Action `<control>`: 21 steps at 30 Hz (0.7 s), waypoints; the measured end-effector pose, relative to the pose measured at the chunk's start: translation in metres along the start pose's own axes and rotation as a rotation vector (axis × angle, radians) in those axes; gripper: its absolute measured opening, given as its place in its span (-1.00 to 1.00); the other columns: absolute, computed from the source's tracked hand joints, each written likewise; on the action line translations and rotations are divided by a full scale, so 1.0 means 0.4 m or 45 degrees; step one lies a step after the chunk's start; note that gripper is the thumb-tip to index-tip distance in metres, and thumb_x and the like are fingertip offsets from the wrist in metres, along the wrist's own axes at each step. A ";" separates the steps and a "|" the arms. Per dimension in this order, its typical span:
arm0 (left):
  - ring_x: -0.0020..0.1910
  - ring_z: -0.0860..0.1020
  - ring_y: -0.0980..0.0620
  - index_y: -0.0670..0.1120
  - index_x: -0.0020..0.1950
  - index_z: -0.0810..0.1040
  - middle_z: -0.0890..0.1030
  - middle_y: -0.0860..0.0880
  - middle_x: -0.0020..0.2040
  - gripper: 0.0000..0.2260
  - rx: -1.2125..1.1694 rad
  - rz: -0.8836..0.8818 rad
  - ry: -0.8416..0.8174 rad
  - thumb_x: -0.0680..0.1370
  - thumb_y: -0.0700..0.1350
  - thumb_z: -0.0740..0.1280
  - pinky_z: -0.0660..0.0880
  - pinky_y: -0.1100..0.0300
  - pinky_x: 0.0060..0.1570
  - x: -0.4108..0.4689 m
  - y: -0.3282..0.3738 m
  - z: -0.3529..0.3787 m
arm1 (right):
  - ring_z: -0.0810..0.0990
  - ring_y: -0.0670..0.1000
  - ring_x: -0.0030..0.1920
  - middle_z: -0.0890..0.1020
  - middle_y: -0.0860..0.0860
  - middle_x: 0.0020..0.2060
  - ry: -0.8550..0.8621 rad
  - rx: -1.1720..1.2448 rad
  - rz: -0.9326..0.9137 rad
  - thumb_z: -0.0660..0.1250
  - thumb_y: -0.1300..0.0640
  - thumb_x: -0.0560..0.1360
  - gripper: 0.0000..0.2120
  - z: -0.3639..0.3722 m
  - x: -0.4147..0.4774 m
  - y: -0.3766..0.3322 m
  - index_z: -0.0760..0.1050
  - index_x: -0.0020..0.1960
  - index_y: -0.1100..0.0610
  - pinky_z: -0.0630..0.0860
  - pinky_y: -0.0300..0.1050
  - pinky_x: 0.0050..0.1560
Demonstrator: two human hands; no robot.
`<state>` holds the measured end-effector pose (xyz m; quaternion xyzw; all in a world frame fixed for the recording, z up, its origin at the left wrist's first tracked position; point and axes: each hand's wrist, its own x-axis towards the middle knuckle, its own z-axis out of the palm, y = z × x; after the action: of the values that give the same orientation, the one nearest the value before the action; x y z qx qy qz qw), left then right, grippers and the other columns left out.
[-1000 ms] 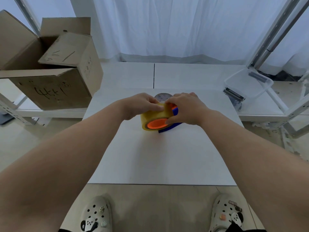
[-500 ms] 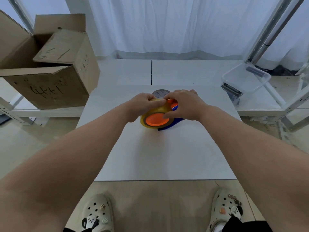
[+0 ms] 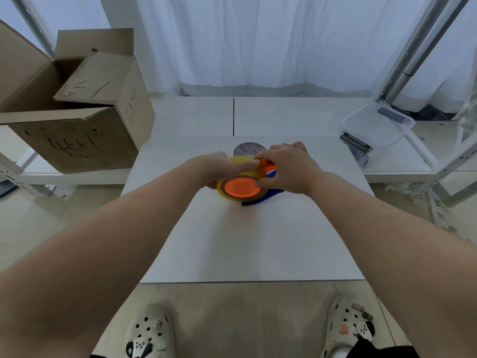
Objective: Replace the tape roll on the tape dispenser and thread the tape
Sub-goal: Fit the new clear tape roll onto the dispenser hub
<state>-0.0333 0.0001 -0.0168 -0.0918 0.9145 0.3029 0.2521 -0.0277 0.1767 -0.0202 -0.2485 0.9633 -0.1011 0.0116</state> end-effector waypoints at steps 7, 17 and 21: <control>0.04 0.60 -0.03 -0.08 0.39 0.21 0.49 -0.08 0.20 -0.06 -0.523 0.048 -0.176 0.18 0.36 0.47 0.57 0.05 0.04 0.032 -0.068 -0.004 | 0.48 0.01 0.11 0.54 -0.04 0.08 -0.033 0.061 0.022 0.42 -0.22 0.34 -0.42 0.000 0.000 0.006 0.43 0.28 -0.02 0.23 0.01 0.23; 0.18 0.42 -0.17 -0.03 0.26 0.34 0.35 -0.12 0.25 -0.28 -0.012 0.208 0.224 0.27 0.40 0.30 0.47 -0.10 0.14 0.027 -0.018 0.009 | 0.49 0.03 0.06 0.53 -0.01 0.03 0.011 -0.021 0.031 0.40 -0.19 0.36 -0.45 0.003 0.011 -0.008 0.44 0.29 0.00 0.23 0.01 0.20; 0.10 0.52 -0.09 -0.04 0.28 0.30 0.40 -0.10 0.21 -0.32 -0.213 0.193 0.028 0.32 0.32 0.39 0.54 0.06 0.02 0.026 -0.042 -0.001 | 0.48 0.01 0.04 0.52 -0.02 0.02 0.017 0.024 0.031 0.39 -0.23 0.35 -0.44 -0.001 0.011 -0.009 0.46 0.26 0.00 0.23 0.02 0.19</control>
<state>-0.0369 -0.0137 -0.0303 -0.0463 0.8931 0.3954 0.2098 -0.0297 0.1714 -0.0190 -0.2360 0.9653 -0.1114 0.0088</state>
